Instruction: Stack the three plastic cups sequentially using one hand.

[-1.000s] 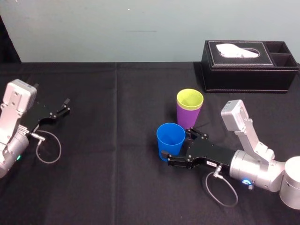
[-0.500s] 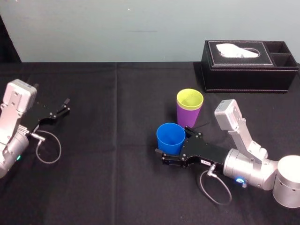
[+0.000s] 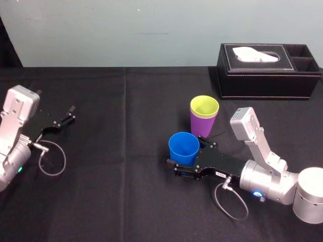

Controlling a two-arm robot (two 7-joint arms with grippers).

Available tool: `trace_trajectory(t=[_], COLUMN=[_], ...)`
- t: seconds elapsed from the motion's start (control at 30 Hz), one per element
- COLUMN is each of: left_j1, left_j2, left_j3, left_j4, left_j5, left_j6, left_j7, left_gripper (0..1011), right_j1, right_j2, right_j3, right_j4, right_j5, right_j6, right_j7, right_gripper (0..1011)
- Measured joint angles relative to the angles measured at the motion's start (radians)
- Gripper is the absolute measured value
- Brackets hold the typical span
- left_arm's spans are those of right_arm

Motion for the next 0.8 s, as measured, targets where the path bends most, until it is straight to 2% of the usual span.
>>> trace_trajectory(t=[0.3, 0.57, 0.8], left_j1=[0.000, 0.000, 0.000], left_j2=[0.000, 0.000, 0.000], left_j3=[0.000, 0.000, 0.000], left_j4=[0.000, 0.000, 0.000], left_j5=[0.000, 0.000, 0.000], left_j6=[0.000, 0.000, 0.000], left_j7=[0.000, 0.000, 0.000], left_gripper=[1011, 1011, 1011], right_j1=[-0.001, -0.004, -0.018], right_j2=[0.001, 0.003, 0.032], right_j3=[0.001, 0.004, 0.036], right_j4=[-0.001, -0.008, -0.096], right_j5=[0.001, 0.002, 0.018], right_j6=[0.000, 0.002, 0.028], right_j7=[0.000, 0.001, -0.013], right_gripper=[747, 726, 726])
